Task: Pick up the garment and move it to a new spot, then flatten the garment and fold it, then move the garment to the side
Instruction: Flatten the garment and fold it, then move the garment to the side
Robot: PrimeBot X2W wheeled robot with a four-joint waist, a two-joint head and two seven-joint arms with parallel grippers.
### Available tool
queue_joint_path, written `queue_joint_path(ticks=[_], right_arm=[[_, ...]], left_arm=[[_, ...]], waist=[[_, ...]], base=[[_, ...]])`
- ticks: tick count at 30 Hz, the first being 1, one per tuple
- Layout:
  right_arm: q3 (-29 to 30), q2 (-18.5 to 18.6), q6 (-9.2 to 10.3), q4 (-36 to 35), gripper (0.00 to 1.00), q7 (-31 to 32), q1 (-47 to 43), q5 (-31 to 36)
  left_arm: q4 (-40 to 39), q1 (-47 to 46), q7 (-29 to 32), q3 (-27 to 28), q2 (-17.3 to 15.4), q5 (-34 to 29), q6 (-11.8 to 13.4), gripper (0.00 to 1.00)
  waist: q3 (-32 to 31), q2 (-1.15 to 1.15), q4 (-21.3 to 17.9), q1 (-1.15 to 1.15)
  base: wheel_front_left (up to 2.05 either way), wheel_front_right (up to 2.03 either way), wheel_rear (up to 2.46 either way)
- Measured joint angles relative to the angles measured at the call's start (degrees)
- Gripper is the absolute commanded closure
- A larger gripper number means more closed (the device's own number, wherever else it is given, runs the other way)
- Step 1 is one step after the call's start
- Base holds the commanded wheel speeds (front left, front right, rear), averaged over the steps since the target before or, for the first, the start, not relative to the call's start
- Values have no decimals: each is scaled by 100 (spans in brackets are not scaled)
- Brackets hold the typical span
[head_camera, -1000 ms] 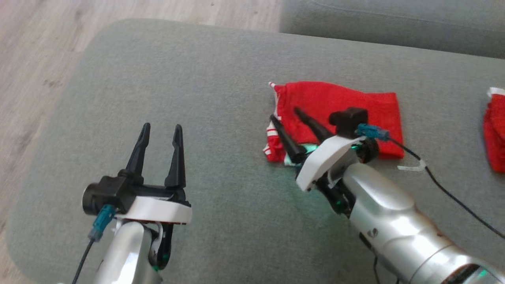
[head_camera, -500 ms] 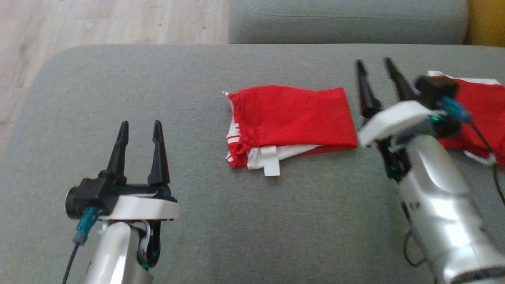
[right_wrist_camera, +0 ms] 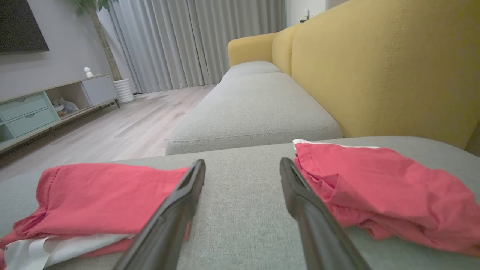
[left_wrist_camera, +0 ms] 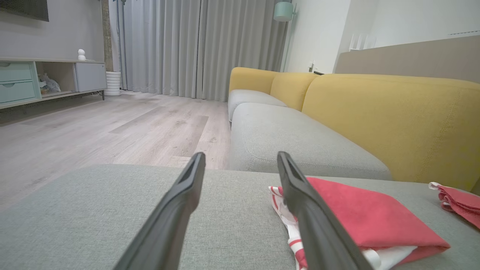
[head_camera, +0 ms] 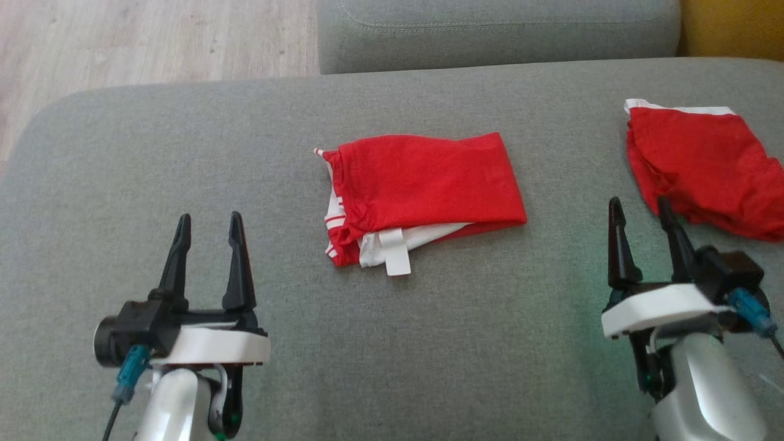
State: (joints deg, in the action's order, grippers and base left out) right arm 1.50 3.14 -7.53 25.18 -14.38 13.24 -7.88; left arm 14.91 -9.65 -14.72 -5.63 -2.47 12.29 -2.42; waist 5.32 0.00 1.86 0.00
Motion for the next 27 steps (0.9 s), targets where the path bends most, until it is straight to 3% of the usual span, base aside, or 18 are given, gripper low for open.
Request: queue_joint_path(ticks=[9, 16, 22, 27], right_arm=[[-26, -5, 0, -305, 0, 38, -54, 18], [-334, -4, 0, -274, 0, 581, 544, 183], [-472, 3, 0, 465, 0, 1134, 1226, -290], [-439, 7, 0, 1211, 0, 1370, 1522, -252]], left_arm=[[-45, -57, 0, -122, 0, 1, 15, 0], [-41, -386, 0, -288, 1, 26, -16, 0], [-14, -576, 0, -439, 2, 87, -59, 0], [-14, -592, 0, -597, 4, 191, -57, 0]], waist=[[247, 0, 78, 0], [670, 0, 273, 1], [908, 0, 563, 1], [1019, 0, 743, 1]], base=[[0, 0, 0], [0, 0, 0], [0, 0, 0], [0, 0, 0]])
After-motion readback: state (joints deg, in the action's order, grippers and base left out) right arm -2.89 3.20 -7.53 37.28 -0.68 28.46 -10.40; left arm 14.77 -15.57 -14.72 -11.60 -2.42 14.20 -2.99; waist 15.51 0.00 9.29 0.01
